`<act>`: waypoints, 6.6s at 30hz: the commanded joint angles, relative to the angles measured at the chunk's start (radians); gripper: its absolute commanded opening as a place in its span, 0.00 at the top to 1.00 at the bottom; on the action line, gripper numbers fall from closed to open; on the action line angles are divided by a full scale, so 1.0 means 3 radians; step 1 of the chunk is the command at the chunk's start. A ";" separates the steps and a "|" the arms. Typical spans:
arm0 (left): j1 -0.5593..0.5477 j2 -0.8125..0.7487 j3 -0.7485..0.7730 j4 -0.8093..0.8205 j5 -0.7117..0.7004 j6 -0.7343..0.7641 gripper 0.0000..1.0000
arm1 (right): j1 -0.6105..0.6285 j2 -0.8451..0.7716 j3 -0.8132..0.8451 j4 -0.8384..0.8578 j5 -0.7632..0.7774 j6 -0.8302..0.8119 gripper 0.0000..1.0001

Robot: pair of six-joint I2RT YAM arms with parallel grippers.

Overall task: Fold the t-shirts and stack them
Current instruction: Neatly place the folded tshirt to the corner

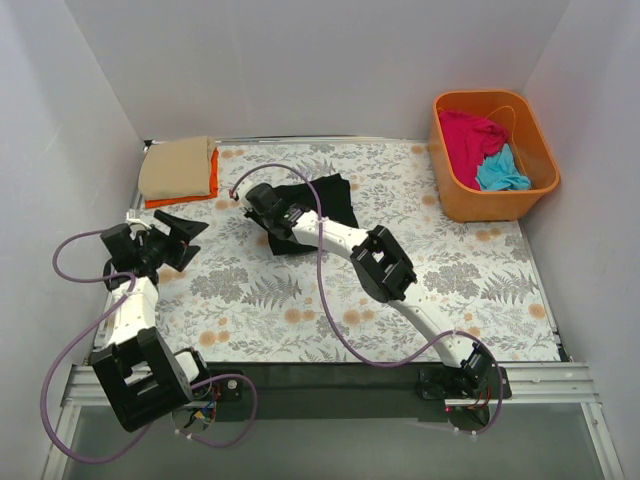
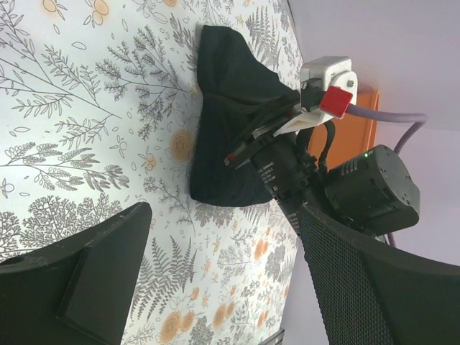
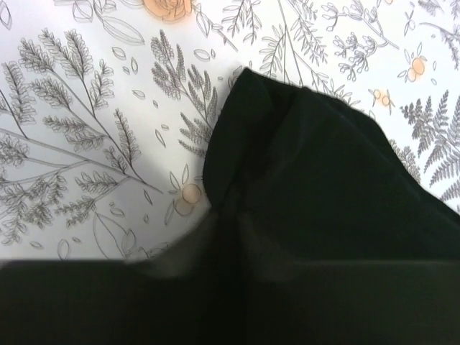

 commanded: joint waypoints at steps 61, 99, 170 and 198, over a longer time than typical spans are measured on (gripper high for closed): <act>-0.2158 0.2513 0.0287 0.3935 -0.1009 -0.0622 0.28 | -0.0503 -0.0607 -0.0131 0.0401 -0.1232 0.1452 0.99; -0.1851 0.3618 0.3779 -0.1342 -0.3361 0.1827 1.00 | -0.1199 -0.1818 -0.1194 0.0564 -0.1038 0.1110 0.02; -0.0783 0.3469 0.5283 -0.0780 -0.3320 0.2492 1.00 | -0.1245 -0.1721 -0.1338 0.0350 -0.1288 0.1146 0.02; -0.0435 0.3935 0.5053 -0.0958 -0.3188 0.2461 0.57 | -0.1234 -0.1742 -0.1358 0.0253 -0.1334 0.1100 0.02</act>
